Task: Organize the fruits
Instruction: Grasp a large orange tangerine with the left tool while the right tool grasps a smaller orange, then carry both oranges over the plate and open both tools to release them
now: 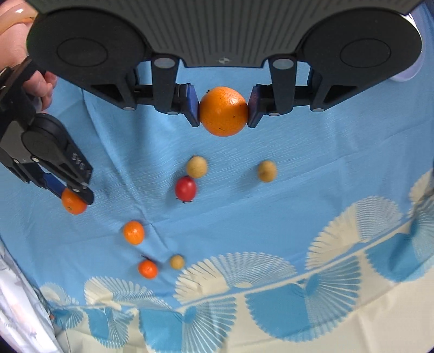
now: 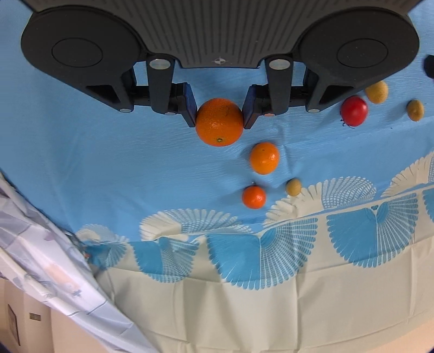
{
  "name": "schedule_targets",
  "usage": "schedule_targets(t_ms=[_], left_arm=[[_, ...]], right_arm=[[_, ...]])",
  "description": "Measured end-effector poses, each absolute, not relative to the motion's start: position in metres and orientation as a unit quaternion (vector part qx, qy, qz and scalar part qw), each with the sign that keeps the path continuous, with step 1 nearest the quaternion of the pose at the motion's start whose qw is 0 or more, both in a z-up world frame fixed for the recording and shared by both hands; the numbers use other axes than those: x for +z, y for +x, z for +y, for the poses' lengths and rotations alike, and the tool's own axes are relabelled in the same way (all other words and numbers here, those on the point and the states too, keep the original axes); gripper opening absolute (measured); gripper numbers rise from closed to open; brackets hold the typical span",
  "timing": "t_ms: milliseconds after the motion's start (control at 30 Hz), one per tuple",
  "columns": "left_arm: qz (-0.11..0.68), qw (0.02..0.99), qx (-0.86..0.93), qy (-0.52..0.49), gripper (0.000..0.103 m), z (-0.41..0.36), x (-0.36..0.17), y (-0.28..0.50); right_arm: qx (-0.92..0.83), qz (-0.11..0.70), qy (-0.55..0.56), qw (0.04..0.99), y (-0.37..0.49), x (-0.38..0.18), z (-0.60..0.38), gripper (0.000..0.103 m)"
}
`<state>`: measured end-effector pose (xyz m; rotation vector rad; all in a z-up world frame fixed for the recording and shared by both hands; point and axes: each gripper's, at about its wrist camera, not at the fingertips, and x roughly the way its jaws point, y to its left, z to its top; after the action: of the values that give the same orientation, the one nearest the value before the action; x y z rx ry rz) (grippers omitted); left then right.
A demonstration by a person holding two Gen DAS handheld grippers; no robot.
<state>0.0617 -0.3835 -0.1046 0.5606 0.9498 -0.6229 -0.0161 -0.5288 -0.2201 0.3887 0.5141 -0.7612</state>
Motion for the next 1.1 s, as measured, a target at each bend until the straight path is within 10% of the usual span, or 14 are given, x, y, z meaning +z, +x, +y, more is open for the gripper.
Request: schedule_targets(t_ms=[1100], left_arm=[[0.425,0.884,-0.168,0.100,0.041,-0.042,0.030,-0.049]], right_arm=[[-0.104,0.207,0.148,0.962,-0.157,-0.016,-0.245,0.038]])
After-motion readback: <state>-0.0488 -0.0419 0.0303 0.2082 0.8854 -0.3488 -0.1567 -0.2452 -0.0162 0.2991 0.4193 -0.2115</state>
